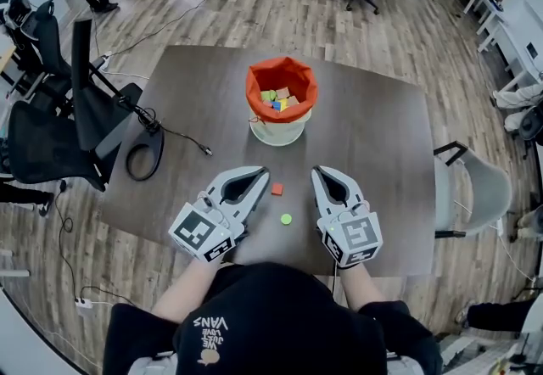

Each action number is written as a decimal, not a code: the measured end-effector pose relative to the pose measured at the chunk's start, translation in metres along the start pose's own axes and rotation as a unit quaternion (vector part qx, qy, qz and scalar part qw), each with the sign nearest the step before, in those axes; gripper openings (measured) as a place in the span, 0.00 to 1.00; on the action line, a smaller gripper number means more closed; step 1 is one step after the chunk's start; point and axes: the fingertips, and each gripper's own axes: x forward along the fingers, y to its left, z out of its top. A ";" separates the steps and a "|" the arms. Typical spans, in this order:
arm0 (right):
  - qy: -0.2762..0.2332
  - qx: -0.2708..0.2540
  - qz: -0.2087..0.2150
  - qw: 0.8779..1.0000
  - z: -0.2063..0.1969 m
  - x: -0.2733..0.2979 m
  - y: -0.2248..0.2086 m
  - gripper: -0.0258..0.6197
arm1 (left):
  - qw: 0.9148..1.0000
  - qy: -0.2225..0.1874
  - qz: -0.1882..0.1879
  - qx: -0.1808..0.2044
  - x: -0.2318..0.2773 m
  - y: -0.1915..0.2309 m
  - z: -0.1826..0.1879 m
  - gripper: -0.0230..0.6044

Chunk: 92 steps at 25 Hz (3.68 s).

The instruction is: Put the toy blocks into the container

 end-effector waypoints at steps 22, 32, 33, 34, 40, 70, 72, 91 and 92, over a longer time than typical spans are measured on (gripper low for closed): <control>-0.006 -0.001 0.017 1.000 0.004 0.002 0.003 0.07 | 1.000 -0.008 0.002 0.009 0.001 -0.006 0.002 0.05; -0.002 -0.006 0.036 0.999 0.003 0.014 0.015 0.07 | 1.000 -0.007 0.011 0.006 -0.007 -0.001 -0.001 0.05; -0.002 -0.006 0.039 0.999 0.003 0.015 0.017 0.07 | 1.000 -0.008 0.013 0.006 -0.008 0.000 0.000 0.05; -0.002 -0.006 0.043 0.999 0.003 0.017 0.019 0.07 | 1.000 -0.008 0.015 0.006 -0.009 0.002 0.000 0.05; -0.006 -0.007 0.061 0.998 0.007 0.026 0.030 0.07 | 0.999 -0.008 0.033 0.006 -0.018 0.008 0.001 0.05; 0.121 0.000 0.114 0.986 -0.102 0.063 0.053 0.07 | 0.999 -0.007 0.052 0.002 -0.032 0.011 -0.002 0.05; 0.136 0.000 0.116 0.984 -0.112 0.065 0.053 0.07 | 0.999 -0.007 0.052 0.002 -0.033 0.011 -0.002 0.05; 0.245 -0.017 0.144 0.959 -0.183 0.082 0.059 0.07 | 0.998 -0.003 0.059 -0.008 -0.038 0.020 -0.006 0.05; 0.251 -0.017 0.147 0.957 -0.188 0.083 0.060 0.07 | 0.998 -0.002 0.059 -0.008 -0.038 0.020 -0.006 0.05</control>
